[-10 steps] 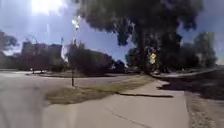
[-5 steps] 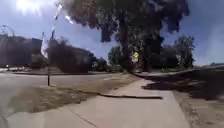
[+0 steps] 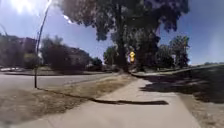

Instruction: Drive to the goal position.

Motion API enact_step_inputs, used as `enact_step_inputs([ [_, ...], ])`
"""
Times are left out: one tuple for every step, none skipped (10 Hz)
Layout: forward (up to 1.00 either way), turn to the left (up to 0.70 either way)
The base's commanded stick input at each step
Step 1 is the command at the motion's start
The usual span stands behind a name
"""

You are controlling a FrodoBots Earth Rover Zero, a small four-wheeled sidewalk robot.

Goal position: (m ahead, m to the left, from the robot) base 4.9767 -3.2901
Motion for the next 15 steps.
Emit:
enact_step_inputs([
  [0.84,-0.33],
  [0.84,-0.33],
  [0.84,-0.33],
  [0.84,-0.29],
  [0.84,-0.2],
  [0.84,-0.09],
  [0.84,-0.03],
  [0.84,-0.11],
  [0.84,-0.33],
  [0.84,-0.33],
  [0.84,-0.24],
  [0.84,-0.03],
  [0.84,-0.02],
  [0.84,-0.01],
  [0.84,0.0],
])
